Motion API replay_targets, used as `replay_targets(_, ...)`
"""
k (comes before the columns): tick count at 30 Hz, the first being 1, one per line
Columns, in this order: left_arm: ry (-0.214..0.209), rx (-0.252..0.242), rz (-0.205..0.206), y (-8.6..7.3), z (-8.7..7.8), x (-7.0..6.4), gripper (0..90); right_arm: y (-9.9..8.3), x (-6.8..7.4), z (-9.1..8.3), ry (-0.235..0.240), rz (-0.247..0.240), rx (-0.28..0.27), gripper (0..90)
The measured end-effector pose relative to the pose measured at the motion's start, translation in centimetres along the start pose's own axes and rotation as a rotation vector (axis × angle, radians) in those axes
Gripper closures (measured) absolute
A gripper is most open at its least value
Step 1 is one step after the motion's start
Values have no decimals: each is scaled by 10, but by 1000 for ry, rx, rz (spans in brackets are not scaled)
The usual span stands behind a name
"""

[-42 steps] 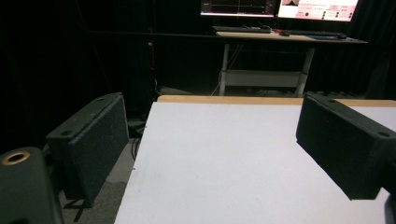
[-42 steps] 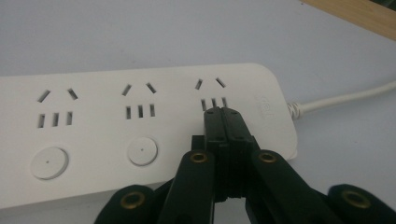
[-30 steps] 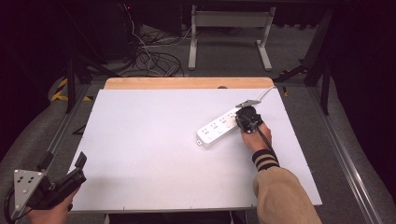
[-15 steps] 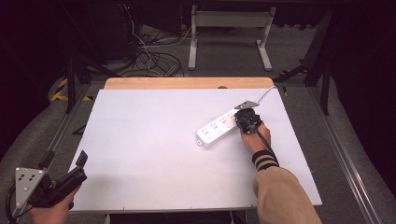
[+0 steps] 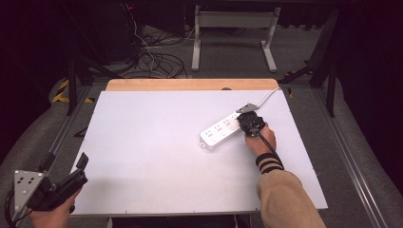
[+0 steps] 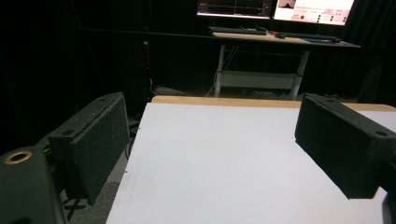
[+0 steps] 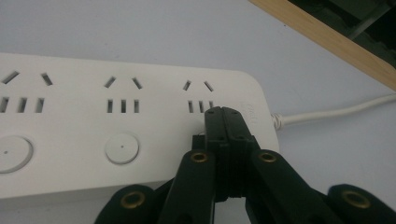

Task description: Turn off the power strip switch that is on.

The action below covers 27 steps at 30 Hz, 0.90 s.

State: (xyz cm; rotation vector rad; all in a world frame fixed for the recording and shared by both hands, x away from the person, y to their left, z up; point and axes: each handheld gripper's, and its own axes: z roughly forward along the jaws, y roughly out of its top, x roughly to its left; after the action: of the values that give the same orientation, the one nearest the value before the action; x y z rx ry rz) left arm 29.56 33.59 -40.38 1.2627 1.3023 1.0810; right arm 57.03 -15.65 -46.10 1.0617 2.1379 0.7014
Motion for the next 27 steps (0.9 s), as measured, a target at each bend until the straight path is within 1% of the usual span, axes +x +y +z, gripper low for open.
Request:
replay_targets(2,0,0,1,0,0,0,103,0,0,0,-2,3,-3,900)
replay_targets(4,-3,-1,-1,0,1,0,104,0,3,1,3,-8,-6,900)
replay_targets(5,-3,0,-2,0,1,0,104,0,5,1,13,-10,-10,900)
replay_targets(7,-4,-1,-6,1,1,0,104,3,8,2,-4,-32,-6,900)
replay_targets(8,-2,-2,-9,1,0,0,104,3,8,3,-3,-13,-7,900)
replay_targets(9,-2,-5,-13,1,0,0,104,3,8,3,-3,-13,-7,900)
replay_targets(10,0,-3,-9,1,-1,2,104,2,5,2,19,10,-10,900)
replay_targets(15,7,0,-27,1,-2,4,105,2,5,1,22,10,-3,900)
replay_targets(17,12,-2,-32,1,-3,4,105,2,2,2,36,31,-4,900)
replay_targets(19,11,-1,-21,1,-3,4,105,2,2,2,39,32,-5,900)
replay_targets(24,11,3,-20,0,-2,2,105,2,1,2,48,47,-3,900)
replay_targets(27,8,2,-17,1,-2,1,105,2,1,1,44,46,-2,900)
